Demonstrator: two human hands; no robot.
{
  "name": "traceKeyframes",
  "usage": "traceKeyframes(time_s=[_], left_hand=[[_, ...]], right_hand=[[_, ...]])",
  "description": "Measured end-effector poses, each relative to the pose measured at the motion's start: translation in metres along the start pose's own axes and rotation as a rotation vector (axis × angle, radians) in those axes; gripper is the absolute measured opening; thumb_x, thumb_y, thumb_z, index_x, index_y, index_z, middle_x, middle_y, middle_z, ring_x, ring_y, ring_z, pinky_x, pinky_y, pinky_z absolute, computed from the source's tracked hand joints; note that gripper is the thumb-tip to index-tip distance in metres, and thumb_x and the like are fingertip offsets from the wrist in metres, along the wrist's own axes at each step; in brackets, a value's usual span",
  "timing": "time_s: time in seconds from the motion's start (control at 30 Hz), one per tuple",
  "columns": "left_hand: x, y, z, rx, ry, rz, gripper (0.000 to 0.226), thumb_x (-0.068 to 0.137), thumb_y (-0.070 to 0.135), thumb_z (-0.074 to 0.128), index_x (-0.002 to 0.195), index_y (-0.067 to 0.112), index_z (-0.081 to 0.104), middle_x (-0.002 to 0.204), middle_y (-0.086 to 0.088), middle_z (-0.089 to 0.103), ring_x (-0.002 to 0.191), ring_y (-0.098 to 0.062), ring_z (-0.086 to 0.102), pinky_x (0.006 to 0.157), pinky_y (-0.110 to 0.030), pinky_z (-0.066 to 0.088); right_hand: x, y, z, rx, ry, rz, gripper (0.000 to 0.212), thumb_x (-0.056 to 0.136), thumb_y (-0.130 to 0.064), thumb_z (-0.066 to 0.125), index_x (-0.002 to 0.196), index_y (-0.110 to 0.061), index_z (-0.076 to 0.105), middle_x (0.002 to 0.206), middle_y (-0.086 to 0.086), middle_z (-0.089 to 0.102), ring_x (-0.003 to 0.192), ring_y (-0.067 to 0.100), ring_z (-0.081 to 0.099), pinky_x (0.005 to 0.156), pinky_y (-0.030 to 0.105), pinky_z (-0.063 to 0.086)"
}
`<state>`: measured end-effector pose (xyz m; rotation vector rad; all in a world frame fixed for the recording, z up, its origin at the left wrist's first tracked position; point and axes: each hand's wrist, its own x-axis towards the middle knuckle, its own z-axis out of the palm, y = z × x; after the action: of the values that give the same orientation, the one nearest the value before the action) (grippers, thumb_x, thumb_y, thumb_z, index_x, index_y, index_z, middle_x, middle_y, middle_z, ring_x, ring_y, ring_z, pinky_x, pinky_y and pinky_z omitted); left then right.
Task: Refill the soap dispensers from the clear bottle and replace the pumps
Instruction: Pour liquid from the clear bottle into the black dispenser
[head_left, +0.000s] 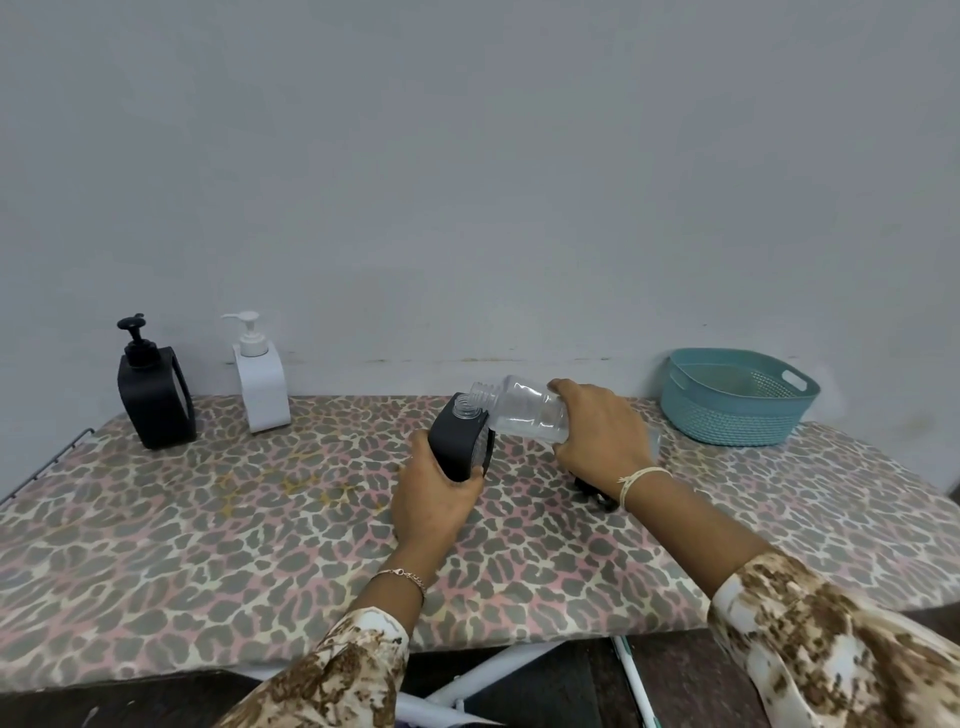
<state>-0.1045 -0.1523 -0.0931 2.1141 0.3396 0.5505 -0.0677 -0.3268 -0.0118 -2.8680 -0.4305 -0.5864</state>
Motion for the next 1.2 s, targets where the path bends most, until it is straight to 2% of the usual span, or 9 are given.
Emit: traceKeyframes(time_s=[0.23,0.4,0.53,0.73,1.2], left_hand=[[0.001,-0.003,-0.001,-0.015,-0.003,0.023,0.055,0.071,0.031,0.080,0.103,0.033,0.036,0.097,0.013,0.056,0.092,-0.018,0.062,0.076,-0.038,0.056],[0.004,-0.005,-0.001,-0.018,-0.012,0.043,0.055,0.070,0.030,0.081,0.108,0.028,0.041,0.098,0.010,0.057,0.092,-0.019,0.063,0.073,-0.035,0.056],[0.006,-0.006,-0.001,-0.034,-0.017,0.054,0.058,0.070,0.029,0.082,0.114,0.024,0.044,0.105,0.006,0.061,0.095,-0.017,0.062,0.074,-0.029,0.053],[0.006,-0.007,-0.001,-0.048,-0.017,0.062,0.057,0.070,0.029,0.081,0.114,0.023,0.045,0.101,0.009,0.058,0.088,-0.012,0.057,0.070,-0.025,0.048],[0.006,-0.008,-0.001,-0.041,-0.015,0.046,0.058,0.071,0.033,0.081,0.115,0.020,0.045,0.097,0.010,0.056,0.084,-0.013,0.055,0.072,-0.030,0.051]], right_hand=[[0.004,0.000,-0.001,-0.026,-0.005,0.003,0.054,0.074,-0.012,0.067,0.125,-0.021,0.052,0.094,0.000,0.065,0.084,0.022,0.060,0.061,0.028,0.042],[0.006,0.000,-0.004,-0.073,-0.019,-0.001,0.047,0.073,-0.010,0.065,0.118,-0.018,0.055,0.090,0.002,0.064,0.081,0.023,0.060,0.064,0.032,0.049],[0.006,-0.002,-0.007,-0.097,-0.029,-0.015,0.043,0.073,-0.009,0.065,0.114,-0.018,0.056,0.089,0.002,0.064,0.080,0.023,0.060,0.062,0.032,0.046],[0.008,-0.005,-0.013,-0.133,-0.044,-0.022,0.046,0.073,-0.003,0.062,0.116,-0.015,0.055,0.093,0.004,0.063,0.085,0.025,0.060,0.068,0.034,0.048],[0.011,-0.007,-0.018,-0.153,-0.041,-0.033,0.047,0.073,0.002,0.059,0.118,-0.015,0.056,0.093,0.004,0.063,0.085,0.025,0.060,0.065,0.031,0.043]])
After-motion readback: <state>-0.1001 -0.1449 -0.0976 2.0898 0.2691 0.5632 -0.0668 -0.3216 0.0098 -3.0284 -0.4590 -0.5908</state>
